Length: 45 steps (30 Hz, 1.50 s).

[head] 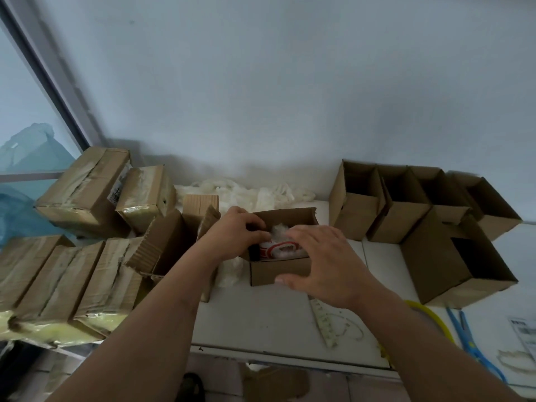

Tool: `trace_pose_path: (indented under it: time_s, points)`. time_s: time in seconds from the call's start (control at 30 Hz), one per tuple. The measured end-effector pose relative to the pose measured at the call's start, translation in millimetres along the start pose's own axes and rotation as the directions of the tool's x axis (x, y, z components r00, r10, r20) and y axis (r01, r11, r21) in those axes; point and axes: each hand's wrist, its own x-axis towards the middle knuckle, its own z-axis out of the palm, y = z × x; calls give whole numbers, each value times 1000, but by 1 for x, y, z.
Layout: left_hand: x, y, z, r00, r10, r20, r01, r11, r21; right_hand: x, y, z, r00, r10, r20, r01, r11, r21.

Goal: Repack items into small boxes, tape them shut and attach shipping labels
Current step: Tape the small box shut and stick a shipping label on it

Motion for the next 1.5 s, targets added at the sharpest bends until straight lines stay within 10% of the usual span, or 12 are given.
trace_pose_path:
  time_s: [0.57,1.03,1.5]
  points:
    - [-43,14,23,955,36,-296,-88,982,-167,-7,29,30,944,329,-24,-283,847,450]
    - [-41,7,31,981,65,-184,-97,980,-172,14,52,21,940,326,98,-299,652,697]
    - [-19,0,43,955,20,-296,-56,992,-113,17,51,35,926,378,11,-315,756,574]
